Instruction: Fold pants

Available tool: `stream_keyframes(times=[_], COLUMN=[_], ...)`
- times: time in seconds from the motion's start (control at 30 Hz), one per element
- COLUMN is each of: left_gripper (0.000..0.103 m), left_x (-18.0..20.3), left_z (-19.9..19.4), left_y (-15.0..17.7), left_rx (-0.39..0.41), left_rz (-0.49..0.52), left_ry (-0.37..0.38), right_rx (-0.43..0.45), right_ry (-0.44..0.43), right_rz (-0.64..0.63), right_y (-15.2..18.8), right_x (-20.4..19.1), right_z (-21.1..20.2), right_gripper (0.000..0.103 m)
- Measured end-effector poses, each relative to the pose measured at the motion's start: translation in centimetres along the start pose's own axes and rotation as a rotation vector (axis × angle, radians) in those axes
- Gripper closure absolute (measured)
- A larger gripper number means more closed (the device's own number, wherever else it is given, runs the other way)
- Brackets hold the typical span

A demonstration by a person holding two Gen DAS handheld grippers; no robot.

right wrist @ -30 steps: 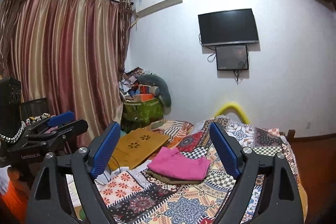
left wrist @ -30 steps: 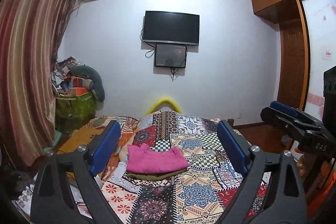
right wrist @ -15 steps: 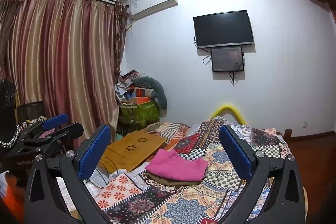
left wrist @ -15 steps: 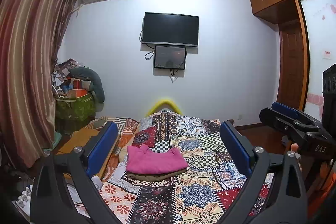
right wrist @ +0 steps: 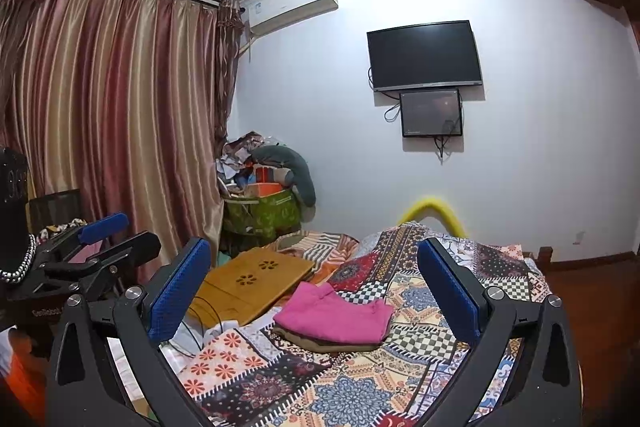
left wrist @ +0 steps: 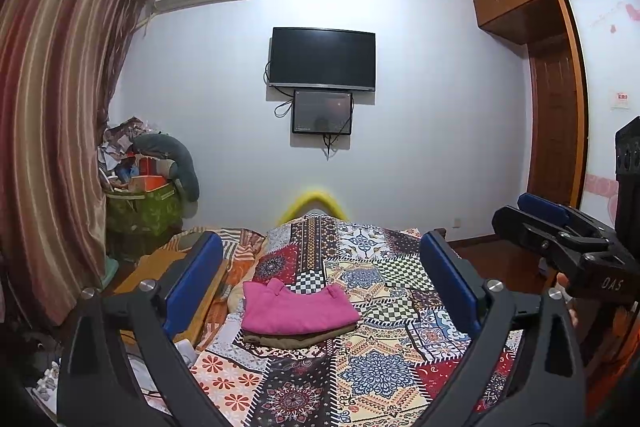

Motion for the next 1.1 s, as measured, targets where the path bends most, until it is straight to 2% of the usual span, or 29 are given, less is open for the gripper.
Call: stream_keyframes(times=[1.1], left_gripper=[0.000], left_x=[1.2], left_z=[0.6], left_y=[0.2], left_rx=[-0.023], left_rz=[0.001], left_ry=[0.046], right_rx=[0.007], right_ry=[0.007], right_rz=[0.014], right_y=[-0.3], right_x=[0.6], right_z=[-0.8], right_gripper=[0.000])
Point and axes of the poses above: each gripper's, at about its wrist camera, not at the fingertips, and z roughly the way its jaws point, x to its right, y to its underside, the point moved 9 cm from there along z, roughly the way its jaws point, and after that the axes turned 3 degrees about z, right-handed, at the moved point
